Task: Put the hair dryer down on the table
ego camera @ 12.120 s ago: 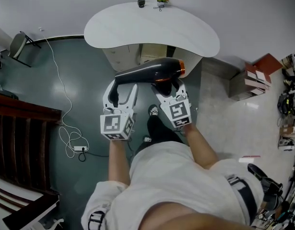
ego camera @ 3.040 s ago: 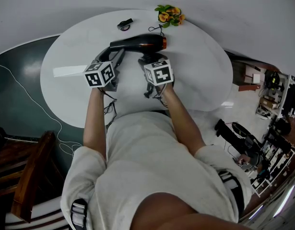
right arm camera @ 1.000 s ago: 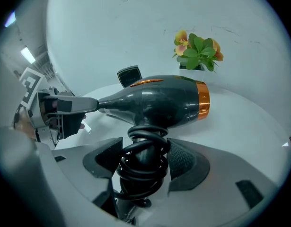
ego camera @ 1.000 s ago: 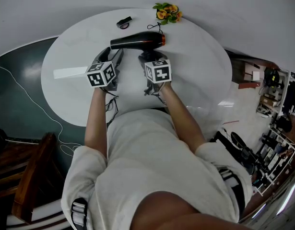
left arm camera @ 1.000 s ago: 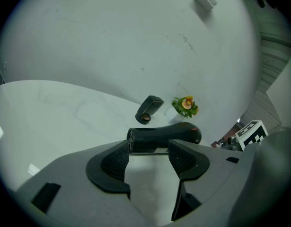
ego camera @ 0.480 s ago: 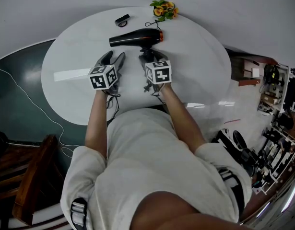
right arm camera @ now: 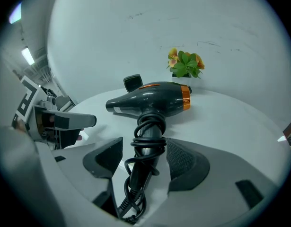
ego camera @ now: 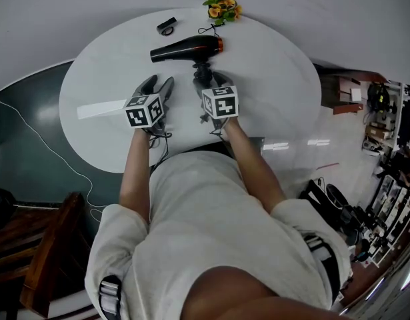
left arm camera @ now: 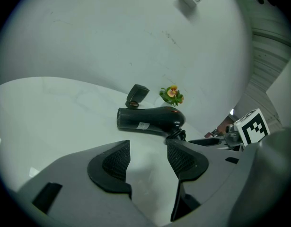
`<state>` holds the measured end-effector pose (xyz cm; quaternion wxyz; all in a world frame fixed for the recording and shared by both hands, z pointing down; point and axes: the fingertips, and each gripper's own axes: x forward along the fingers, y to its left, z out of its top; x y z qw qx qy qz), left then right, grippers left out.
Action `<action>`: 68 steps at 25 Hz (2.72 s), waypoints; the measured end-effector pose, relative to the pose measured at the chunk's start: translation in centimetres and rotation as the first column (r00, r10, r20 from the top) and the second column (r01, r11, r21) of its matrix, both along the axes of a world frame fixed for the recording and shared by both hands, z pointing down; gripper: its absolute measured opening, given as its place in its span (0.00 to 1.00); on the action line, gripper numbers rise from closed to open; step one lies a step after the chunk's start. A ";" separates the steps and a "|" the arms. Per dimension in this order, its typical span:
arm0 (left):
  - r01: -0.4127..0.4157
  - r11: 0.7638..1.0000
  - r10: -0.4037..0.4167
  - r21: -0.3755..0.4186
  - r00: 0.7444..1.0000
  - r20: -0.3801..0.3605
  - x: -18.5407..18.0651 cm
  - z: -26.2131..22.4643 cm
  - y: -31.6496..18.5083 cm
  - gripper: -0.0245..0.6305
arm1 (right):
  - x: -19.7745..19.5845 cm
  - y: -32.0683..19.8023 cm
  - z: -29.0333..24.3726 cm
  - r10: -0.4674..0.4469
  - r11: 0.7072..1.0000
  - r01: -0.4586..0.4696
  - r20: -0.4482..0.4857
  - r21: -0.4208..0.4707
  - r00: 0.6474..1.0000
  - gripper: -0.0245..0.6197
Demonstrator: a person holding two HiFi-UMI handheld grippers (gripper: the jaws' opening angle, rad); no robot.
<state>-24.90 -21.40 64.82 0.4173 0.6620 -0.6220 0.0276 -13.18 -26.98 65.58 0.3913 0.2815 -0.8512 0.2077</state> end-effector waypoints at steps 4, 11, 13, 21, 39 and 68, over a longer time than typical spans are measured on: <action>-0.016 1.000 0.016 0.004 1.000 -0.001 0.8 -0.1 0.8 0.43 | 0.6 0.9 -0.1 0.014 1.000 -0.014 0.008 -0.001 1.000 0.48; -0.045 0.999 0.045 0.005 0.999 0.004 1.9 -0.3 2.3 0.43 | 1.2 2.4 -0.4 0.029 1.000 -0.029 0.011 0.007 1.000 0.48; -0.056 0.998 0.055 0.003 0.998 0.007 2.2 -0.3 2.7 0.42 | 1.4 2.8 -0.4 0.034 0.999 -0.034 0.013 0.008 0.999 0.48; -0.092 0.995 0.094 -0.036 0.995 0.045 3.5 -0.1 5.5 0.24 | 2.2 5.4 -0.6 0.050 0.999 -0.050 0.011 0.017 0.999 0.41; -0.221 0.973 0.225 -0.059 0.973 0.055 8.4 -0.5 11.6 0.07 | 6.0 13.4 -1.2 0.056 0.997 -0.054 -0.035 0.057 0.998 0.04; -0.247 0.969 0.238 0.030 0.956 0.170 20.5 -8.4 8.8 0.07 | 17.2 10.9 -7.9 0.079 0.982 -0.099 0.127 0.159 0.989 0.04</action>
